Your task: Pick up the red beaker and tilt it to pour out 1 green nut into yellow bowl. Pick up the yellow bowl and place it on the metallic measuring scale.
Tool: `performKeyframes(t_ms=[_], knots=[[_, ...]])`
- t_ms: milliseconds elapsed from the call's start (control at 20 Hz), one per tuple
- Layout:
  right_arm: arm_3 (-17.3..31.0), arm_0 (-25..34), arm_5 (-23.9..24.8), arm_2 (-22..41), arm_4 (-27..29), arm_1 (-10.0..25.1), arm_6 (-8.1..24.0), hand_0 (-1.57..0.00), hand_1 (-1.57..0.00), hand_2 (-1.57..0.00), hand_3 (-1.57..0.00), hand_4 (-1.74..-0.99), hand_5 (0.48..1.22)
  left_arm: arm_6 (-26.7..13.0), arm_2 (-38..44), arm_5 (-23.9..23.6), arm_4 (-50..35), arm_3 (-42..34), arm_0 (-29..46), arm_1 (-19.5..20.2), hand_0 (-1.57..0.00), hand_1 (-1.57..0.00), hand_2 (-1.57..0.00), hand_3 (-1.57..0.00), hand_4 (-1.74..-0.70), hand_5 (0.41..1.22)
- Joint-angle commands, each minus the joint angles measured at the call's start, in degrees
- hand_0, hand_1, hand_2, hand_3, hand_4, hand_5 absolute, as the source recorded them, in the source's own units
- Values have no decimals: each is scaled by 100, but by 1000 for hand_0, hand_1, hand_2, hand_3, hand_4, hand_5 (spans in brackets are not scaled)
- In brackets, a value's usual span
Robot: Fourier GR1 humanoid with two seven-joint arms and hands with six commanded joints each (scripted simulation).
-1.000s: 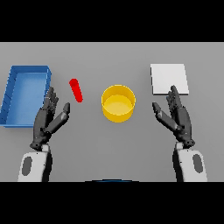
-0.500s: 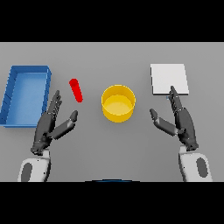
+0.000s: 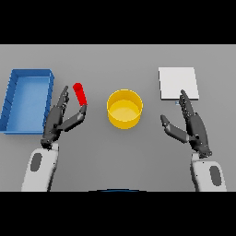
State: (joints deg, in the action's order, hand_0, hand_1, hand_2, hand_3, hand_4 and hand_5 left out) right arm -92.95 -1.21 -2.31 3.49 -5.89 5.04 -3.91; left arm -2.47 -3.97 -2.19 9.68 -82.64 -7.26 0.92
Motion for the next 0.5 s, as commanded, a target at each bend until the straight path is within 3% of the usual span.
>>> performKeyframes(t_ms=[0, 300, 450], knots=[[-11, -37, 10, 6, 1, -20, 29, 1, 1, 1, 1, -1292, 615, 123, 89, -30, -8, 211, -142, 34, 1, 1, 1, 1, -1211, 654], [-1, 34, 22, -32, -9, 24, 42, 1, 1, 1, 1, -1303, 631, 582, 377, -139, -37, 1435, -1034, -31, 1, 1, 1, 1, -1230, 635], [58, 76, 88, -47, -88, 38, 90, 1, 1, 1, 1, -1299, 634, 555, 428, -299, 107, 1902, -1462, -28, 1, 1, 1, 1, -1221, 635]])
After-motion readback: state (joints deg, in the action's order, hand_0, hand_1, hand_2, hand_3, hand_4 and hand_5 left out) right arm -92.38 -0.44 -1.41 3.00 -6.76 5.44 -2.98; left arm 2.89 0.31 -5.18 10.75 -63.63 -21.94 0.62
